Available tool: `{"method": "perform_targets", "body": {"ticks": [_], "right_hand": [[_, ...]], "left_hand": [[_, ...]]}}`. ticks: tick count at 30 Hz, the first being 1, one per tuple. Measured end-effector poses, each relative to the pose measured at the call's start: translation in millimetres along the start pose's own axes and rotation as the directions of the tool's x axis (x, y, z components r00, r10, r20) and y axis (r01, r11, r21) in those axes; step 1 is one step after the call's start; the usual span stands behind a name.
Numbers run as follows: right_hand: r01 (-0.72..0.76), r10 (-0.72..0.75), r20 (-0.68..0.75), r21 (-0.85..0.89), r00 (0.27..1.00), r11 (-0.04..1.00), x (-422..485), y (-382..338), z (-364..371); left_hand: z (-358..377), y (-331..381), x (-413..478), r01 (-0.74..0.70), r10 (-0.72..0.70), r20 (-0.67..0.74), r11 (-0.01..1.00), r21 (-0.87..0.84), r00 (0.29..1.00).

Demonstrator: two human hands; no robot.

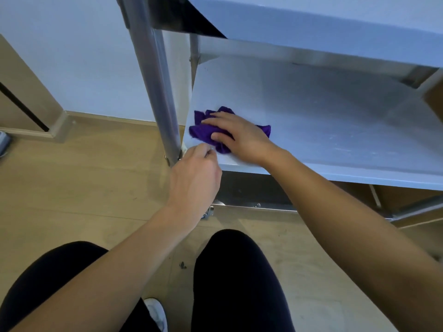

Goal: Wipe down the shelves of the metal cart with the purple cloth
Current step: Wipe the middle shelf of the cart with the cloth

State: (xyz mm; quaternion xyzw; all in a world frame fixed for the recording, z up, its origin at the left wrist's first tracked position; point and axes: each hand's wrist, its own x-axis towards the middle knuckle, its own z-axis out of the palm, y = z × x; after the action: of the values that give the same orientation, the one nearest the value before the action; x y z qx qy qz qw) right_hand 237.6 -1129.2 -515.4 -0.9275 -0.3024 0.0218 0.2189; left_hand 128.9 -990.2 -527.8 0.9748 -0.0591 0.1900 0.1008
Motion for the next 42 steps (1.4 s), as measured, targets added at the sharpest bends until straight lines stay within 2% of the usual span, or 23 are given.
{"method": "perform_targets", "body": {"ticks": [6,8,11,14,16,19,20,22,24,26,29,31,33,35,36,37,40,42], "right_hand": [[-0.238,0.225,-0.163,-0.067,0.961,0.969,29,30,-6],[-0.196,0.180,-0.161,-0.094,0.970,0.976,32,21,0],[-0.058,0.048,-0.130,-0.075,0.990,0.995,28,6,8],[-0.076,0.068,-0.154,-0.043,0.986,0.996,35,19,4],[-0.180,0.165,-0.217,-0.050,0.962,0.982,43,38,-1],[-0.443,0.423,-0.291,-0.002,0.858,0.897,58,61,-10],[-0.487,0.462,-0.300,-0.011,0.835,0.873,65,61,-8],[-0.441,0.408,-0.285,-0.059,0.867,0.896,78,46,1],[-0.259,0.241,-0.215,-0.064,0.946,0.964,88,21,13],[-0.129,0.122,-0.154,-0.037,0.980,0.991,90,6,20],[-0.142,0.139,-0.155,-0.006,0.978,0.990,89,20,9],[-0.278,0.268,-0.219,-0.016,0.938,0.961,88,47,-3],[-0.477,0.462,-0.299,0.025,0.835,0.878,83,74,-16],[-0.601,0.571,-0.330,0.016,0.752,0.799,85,82,-18],[-0.602,0.562,-0.333,-0.023,0.757,0.798,89,78,-15],[-0.555,0.507,-0.331,-0.064,0.796,0.830,94,67,-10],[-0.240,0.213,-0.224,-0.099,0.951,0.966,105,31,8],[-0.115,0.104,-0.167,-0.057,0.980,0.992,105,25,11]], "left_hand": [[-2,2,6,0.001,-0.002,0.029,1.000,0.016,1.000],[-3,1,11,0.009,-0.009,0.052,1.000,0.012,0.999],[-1,-4,19,0.009,-0.010,0.091,1.000,0.018,0.996],[3,-10,29,-0.018,0.015,0.097,0.999,0.026,0.995],[6,-14,32,-0.047,0.045,0.081,0.998,0.030,0.996],[10,-19,32,-0.081,0.081,0.043,0.997,0.007,0.996],[11,-20,33,-0.082,0.082,0.034,0.997,0.001,0.996],[13,-21,33,-0.064,0.065,0.029,0.998,-0.015,0.997],[15,-21,37,-0.043,0.043,0.032,0.999,-0.022,0.999],[15,-21,40,-0.038,0.039,0.048,0.999,-0.019,0.998],[14,-22,44,-0.024,0.025,0.044,1.000,-0.017,0.999],[15,-23,48,-0.027,0.028,0.051,0.999,-0.021,0.998],[16,-22,52,-0.050,0.050,0.071,0.999,0.002,0.996],[17,-20,56,-0.050,0.048,0.090,0.999,0.020,0.995],[17,-19,58,-0.037,0.035,0.105,0.999,0.013,0.994],[18,-17,59,-0.023,0.022,0.117,1.000,0.008,0.993],[20,-15,63,-0.027,0.022,0.135,0.999,0.035,0.991],[18,-15,65,-0.024,0.019,0.123,0.999,0.043,0.992]]}}
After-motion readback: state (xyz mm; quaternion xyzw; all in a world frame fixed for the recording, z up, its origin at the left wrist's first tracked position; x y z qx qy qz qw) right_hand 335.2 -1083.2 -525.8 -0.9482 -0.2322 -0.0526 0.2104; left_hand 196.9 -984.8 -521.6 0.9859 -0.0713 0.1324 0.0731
